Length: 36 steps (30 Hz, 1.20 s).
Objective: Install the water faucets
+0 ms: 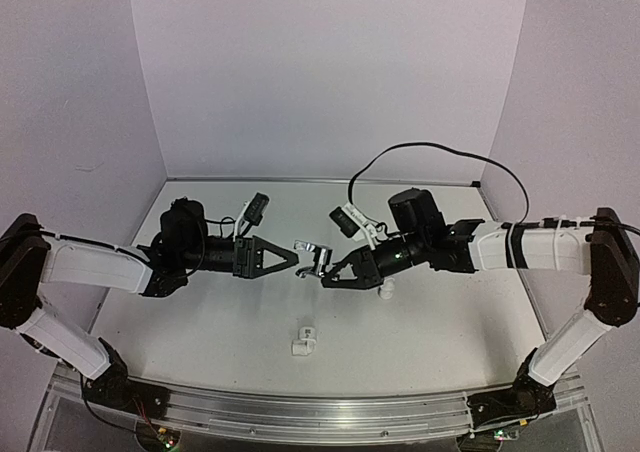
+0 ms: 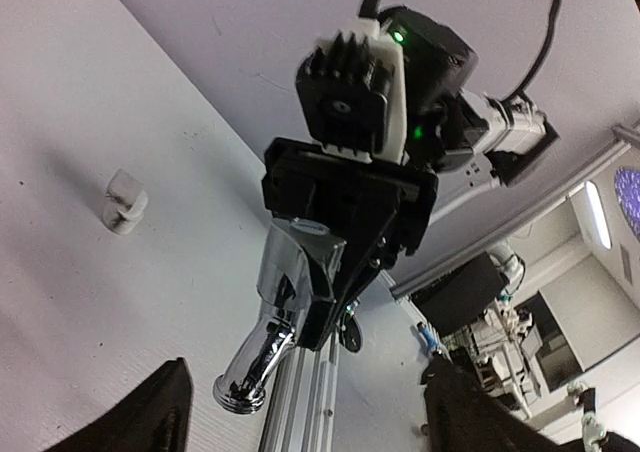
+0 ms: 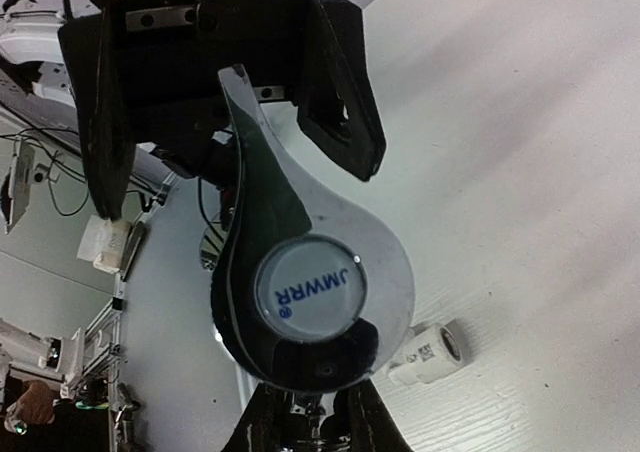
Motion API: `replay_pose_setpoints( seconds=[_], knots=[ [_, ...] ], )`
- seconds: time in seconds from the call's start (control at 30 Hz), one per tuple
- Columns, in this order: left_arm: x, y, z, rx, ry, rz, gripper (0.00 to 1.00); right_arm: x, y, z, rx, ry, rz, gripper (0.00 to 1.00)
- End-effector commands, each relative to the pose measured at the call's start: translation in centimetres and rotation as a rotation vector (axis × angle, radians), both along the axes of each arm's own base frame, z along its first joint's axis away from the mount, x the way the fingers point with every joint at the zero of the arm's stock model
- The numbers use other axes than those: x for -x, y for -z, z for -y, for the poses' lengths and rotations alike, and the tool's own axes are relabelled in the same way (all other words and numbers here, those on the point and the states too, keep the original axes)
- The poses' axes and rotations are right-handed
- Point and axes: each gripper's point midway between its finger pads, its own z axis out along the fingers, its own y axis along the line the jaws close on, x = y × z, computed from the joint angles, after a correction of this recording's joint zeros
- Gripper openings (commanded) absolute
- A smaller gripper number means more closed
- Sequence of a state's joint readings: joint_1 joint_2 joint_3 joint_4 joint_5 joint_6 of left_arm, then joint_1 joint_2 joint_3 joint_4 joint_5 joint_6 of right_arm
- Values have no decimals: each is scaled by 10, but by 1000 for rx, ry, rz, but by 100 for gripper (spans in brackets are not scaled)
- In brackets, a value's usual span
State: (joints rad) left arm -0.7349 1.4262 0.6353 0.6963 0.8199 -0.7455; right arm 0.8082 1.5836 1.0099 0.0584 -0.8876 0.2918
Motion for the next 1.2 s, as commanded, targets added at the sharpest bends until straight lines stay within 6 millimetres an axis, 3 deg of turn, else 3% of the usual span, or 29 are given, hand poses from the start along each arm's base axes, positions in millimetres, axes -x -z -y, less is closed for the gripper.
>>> replay_pose_setpoints(
  seconds=[0.0, 0.2, 0.5, 0.73, 0.97, 1.17],
  knots=[
    [17, -21, 1, 47, 109, 133, 71, 8, -43, -13, -127, -113, 9, 0],
    [29, -17, 13, 45, 187, 130, 66, 8, -44, -17, -142, -123, -10, 0],
    [32, -22, 30, 51, 218, 113, 32, 8, -36, -22, -137, -130, -27, 0],
    [36, -28, 39, 60, 236, 114, 35, 11, -33, -24, -135, -141, -29, 0],
    [34, -33, 40, 66, 212, 117, 25, 13, -33, -21, -135, -133, -17, 0],
    [31, -37, 43, 71, 199, 105, 30, 17, -30, -22, -128, -133, -15, 0]
  ],
)
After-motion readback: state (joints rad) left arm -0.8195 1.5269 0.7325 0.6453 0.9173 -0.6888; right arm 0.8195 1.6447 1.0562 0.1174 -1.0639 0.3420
